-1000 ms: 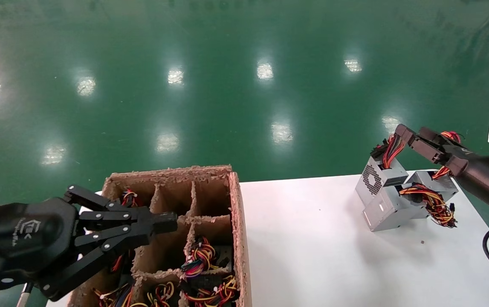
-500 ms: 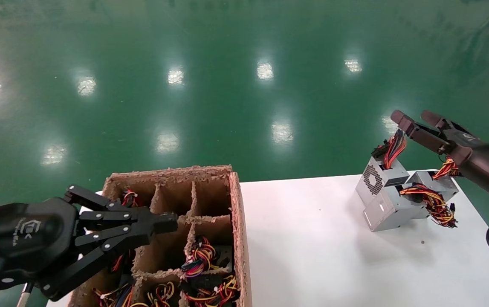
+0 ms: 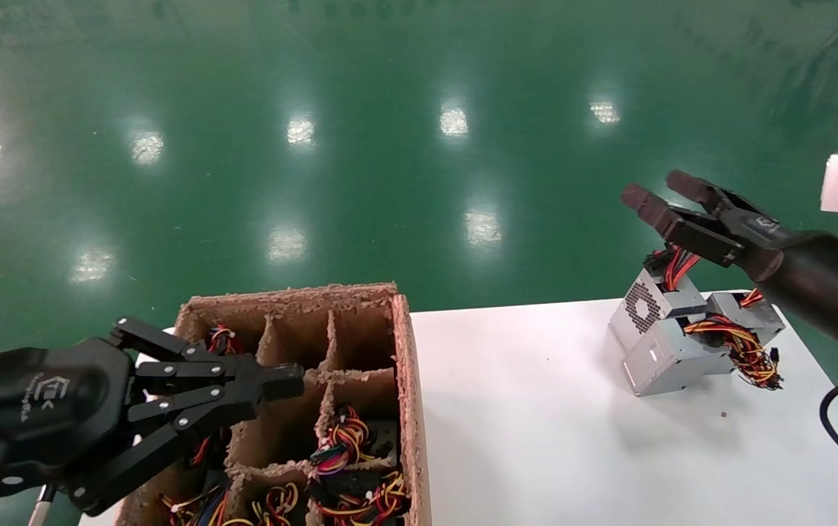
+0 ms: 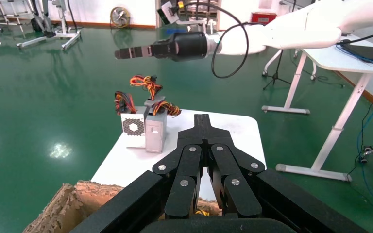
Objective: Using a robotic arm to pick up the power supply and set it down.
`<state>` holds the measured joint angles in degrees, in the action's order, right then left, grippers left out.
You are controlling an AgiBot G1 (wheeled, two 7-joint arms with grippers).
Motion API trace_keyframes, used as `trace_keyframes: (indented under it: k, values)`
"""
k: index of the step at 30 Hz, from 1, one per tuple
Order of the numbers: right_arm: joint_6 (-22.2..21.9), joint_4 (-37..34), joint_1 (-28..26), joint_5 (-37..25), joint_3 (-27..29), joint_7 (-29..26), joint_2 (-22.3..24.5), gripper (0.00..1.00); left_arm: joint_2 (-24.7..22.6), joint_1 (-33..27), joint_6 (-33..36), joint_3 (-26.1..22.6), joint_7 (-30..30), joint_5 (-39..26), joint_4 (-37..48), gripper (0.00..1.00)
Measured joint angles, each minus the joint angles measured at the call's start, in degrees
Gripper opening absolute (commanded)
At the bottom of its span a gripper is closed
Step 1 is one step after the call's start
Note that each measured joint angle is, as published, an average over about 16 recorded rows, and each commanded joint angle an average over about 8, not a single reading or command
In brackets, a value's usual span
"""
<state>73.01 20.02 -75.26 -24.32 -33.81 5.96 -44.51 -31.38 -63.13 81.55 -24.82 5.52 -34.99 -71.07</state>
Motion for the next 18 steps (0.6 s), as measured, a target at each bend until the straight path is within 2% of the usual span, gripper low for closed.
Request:
trace_keyframes:
  k: [1, 2, 9, 10, 18]
  values:
    - [0.28, 1.18, 0.30, -0.39, 0.39, -0.37, 0.21, 1.00, 0.00, 0.00, 0.00, 0.00, 0.00, 0.00, 0.00, 0.00]
    - [0.56, 2.38, 0.61, -0.78, 0.79, -0.74, 0.42, 1.00, 0.00, 0.00, 0.00, 0.00, 0.00, 0.00, 0.00, 0.04]
    - [2.52, 10.65, 2.72, -3.49, 3.54, -3.32, 1.89, 1.00, 0.00, 0.00, 0.00, 0.00, 0.00, 0.00, 0.00, 0.92]
    - [2.80, 11.82, 3.02, -3.87, 3.93, -3.69, 2.09, 1.00, 0.00, 0.00, 0.00, 0.00, 0.00, 0.00, 0.00, 1.00]
    - [5.05, 21.30, 5.45, -6.97, 7.07, -6.65, 3.77, 1.00, 0.00, 0.00, 0.00, 0.00, 0.00, 0.00, 0.00, 1.00]
